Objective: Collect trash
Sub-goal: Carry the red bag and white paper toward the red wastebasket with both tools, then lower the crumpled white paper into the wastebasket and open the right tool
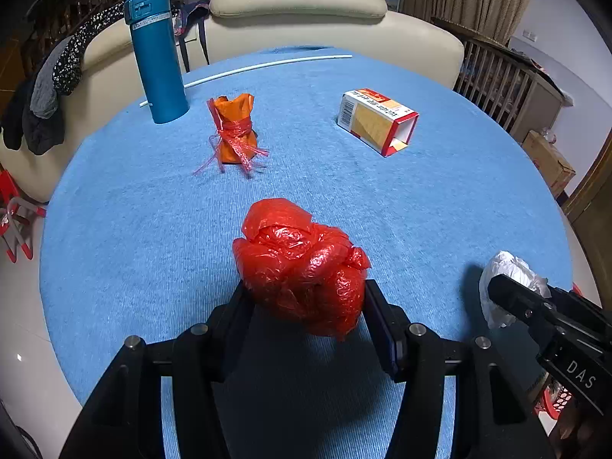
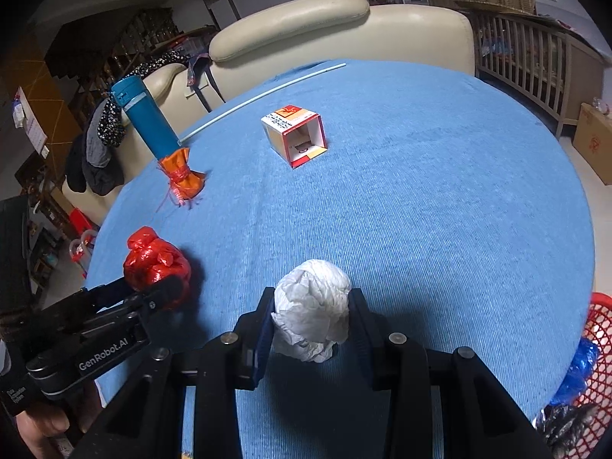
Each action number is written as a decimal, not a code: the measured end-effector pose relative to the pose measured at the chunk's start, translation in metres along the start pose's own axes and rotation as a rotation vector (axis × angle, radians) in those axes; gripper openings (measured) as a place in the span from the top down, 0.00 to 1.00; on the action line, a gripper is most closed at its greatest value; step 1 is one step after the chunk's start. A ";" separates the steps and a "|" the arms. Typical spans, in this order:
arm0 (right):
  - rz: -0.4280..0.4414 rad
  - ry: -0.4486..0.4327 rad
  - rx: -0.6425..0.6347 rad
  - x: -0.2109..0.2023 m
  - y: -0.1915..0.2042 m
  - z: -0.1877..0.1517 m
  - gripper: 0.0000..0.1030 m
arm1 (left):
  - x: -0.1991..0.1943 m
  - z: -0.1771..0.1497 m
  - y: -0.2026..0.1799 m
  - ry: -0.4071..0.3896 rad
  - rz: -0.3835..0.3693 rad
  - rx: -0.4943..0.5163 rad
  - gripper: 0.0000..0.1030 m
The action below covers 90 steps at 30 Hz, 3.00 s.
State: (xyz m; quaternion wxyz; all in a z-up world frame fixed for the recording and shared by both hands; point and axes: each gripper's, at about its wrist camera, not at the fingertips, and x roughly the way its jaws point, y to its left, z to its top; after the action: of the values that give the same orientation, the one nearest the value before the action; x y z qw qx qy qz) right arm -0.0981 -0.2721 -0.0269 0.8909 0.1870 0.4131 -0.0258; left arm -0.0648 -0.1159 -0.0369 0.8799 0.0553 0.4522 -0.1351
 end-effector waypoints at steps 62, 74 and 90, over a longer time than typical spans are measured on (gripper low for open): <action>-0.171 -0.203 0.287 -0.134 -0.135 -0.053 0.62 | -0.044 -0.021 -0.093 -0.071 -0.075 0.218 0.43; -0.237 -0.246 0.398 -0.172 -0.190 -0.078 0.62 | -0.052 -0.028 -0.132 -0.076 -0.099 0.304 0.43; -0.280 -0.286 0.469 -0.203 -0.224 -0.101 0.62 | -0.071 -0.032 -0.206 -0.083 -0.194 0.442 0.43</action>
State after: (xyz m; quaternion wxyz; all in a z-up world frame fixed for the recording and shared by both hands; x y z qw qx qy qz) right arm -0.3497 -0.4663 -0.0053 0.8604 0.3232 0.2882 -0.2688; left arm -0.1888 -0.2923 0.0069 0.8471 0.1970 0.3785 -0.3168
